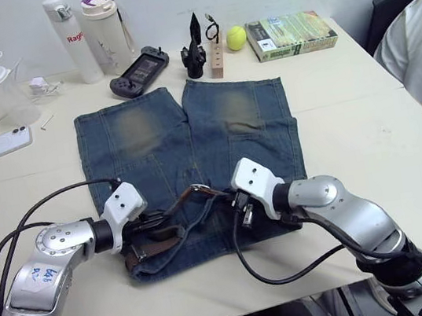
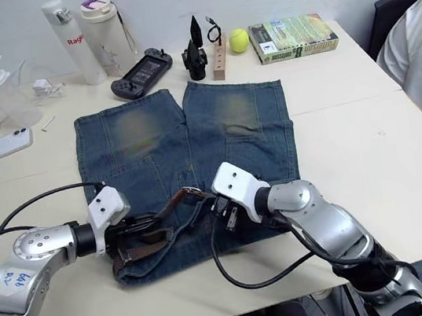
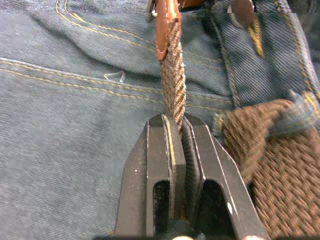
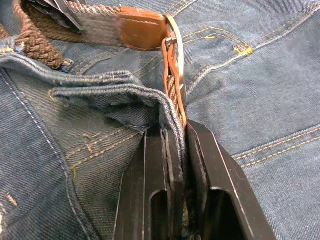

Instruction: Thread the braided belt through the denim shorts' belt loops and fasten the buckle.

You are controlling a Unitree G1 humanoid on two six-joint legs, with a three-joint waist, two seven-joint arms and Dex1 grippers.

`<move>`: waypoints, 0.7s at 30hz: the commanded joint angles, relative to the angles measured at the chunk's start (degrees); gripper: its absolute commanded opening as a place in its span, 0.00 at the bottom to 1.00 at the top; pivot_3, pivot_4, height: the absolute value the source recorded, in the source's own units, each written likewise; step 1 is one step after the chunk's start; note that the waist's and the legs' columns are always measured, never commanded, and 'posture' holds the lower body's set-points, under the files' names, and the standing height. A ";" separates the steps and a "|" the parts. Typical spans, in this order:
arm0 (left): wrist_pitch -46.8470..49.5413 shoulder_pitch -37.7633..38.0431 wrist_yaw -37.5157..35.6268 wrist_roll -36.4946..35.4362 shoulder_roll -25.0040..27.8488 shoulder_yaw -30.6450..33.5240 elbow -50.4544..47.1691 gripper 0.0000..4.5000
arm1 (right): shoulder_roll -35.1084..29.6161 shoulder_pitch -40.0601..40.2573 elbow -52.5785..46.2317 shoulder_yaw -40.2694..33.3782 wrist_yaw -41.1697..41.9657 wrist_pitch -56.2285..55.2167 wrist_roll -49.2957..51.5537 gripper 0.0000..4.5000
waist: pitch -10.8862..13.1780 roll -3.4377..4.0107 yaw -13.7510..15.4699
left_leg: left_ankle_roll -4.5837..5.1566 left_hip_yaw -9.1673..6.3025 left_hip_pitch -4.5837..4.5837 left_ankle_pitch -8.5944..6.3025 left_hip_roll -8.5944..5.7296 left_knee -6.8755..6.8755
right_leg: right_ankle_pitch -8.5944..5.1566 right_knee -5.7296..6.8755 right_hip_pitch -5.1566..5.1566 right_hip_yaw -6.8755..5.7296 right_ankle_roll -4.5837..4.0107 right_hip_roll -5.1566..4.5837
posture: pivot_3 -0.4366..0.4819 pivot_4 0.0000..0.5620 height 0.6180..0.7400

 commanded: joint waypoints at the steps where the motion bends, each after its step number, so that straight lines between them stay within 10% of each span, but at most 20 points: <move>1: 1.73 -2.26 1.64 0.69 -1.54 -2.43 -1.64 0.00 | -0.08 -1.22 -2.34 1.01 -0.16 -0.12 0.00 0.02 | 0.00 0.00 0.20 | 0.00 0.00 0.00 0.00 -0.01 0.00 | 0.00 0.00 0.00 0.00 0.00 0.00 | 0.48 0.27 0.84; 21: 0.00 -6.44 10.22 1.52 -14.96 -4.50 -2.04 0.00 | -4.47 -5.48 2.08 12.79 3.50 -7.26 -8.12 0.02 | -0.03 -0.04 0.73 | 0.01 0.03 0.01 0.02 0.01 0.05 | 0.00 0.03 0.00 -0.09 0.00 0.10 | 0.48 0.27 0.84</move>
